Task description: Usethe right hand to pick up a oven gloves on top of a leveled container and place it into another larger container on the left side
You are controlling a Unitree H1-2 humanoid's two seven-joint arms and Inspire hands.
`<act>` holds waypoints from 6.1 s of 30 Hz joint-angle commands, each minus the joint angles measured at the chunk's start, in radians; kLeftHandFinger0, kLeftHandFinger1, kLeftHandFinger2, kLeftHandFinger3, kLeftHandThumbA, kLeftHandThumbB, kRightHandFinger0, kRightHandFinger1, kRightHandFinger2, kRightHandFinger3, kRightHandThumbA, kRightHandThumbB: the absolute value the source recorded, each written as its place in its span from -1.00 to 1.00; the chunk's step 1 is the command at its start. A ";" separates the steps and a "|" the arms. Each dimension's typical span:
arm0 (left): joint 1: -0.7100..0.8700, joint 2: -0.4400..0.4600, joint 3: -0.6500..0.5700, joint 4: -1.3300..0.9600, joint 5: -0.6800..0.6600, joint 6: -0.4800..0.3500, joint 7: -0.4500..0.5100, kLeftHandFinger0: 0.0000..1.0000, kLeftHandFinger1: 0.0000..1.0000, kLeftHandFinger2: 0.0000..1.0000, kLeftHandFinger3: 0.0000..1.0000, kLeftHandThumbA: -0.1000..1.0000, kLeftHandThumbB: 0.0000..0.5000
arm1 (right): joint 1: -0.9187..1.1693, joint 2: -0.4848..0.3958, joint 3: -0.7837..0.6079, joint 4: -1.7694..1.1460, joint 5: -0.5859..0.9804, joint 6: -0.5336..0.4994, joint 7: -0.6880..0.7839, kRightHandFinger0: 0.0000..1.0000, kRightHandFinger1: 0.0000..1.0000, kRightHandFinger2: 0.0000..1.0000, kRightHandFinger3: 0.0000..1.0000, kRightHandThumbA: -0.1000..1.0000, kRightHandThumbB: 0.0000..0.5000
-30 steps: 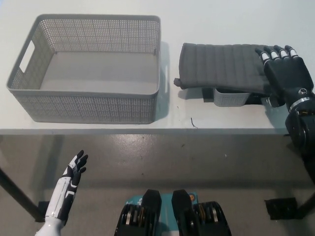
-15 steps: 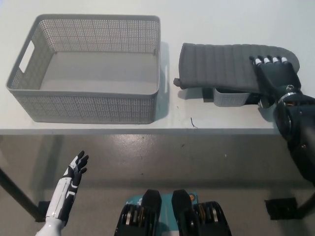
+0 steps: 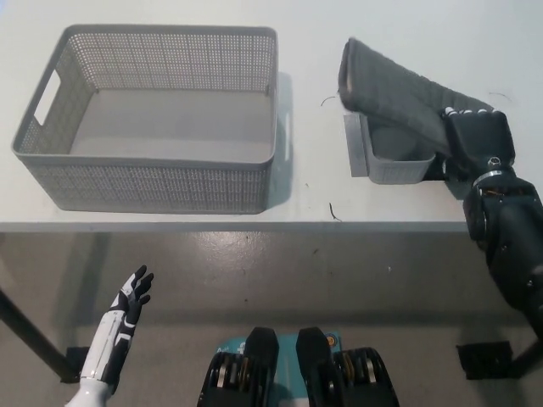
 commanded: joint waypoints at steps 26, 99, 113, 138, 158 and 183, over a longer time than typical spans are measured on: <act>-0.020 0.019 0.002 -0.023 -0.001 -0.040 -0.009 1.00 1.00 1.00 1.00 1.00 1.00 | -0.243 -0.069 -0.030 -0.426 0.046 -0.187 -0.371 -1.00 -0.46 0.29 -0.36 -1.00 -0.04; -0.023 0.026 -0.022 -0.015 0.010 -0.029 -0.081 1.00 1.00 1.00 1.00 1.00 1.00 | -0.808 0.341 -0.135 0.178 0.642 -0.068 0.489 1.00 1.00 1.00 1.00 0.95 1.00; -0.040 0.032 -0.018 -0.002 0.016 -0.040 -0.075 1.00 1.00 1.00 1.00 1.00 1.00 | -0.499 0.137 -0.397 -1.162 0.879 0.153 0.488 1.00 1.00 1.00 1.00 1.00 0.52; -0.016 0.014 -0.032 0.016 0.039 -0.040 -0.067 1.00 1.00 1.00 1.00 1.00 1.00 | 0.027 -0.053 -0.572 -1.833 1.326 -0.078 0.111 1.00 1.00 1.00 1.00 1.00 0.48; -0.043 0.014 -0.035 0.036 0.022 -0.040 -0.082 1.00 1.00 1.00 1.00 1.00 1.00 | 0.738 0.140 -0.402 -1.685 1.403 -0.298 0.220 1.00 1.00 1.00 1.00 1.00 0.51; -0.073 0.019 -0.035 0.039 0.036 -0.040 -0.065 1.00 1.00 1.00 1.00 1.00 1.00 | 0.844 0.178 -0.371 -0.780 1.135 -0.541 0.279 1.00 1.00 1.00 1.00 1.00 0.00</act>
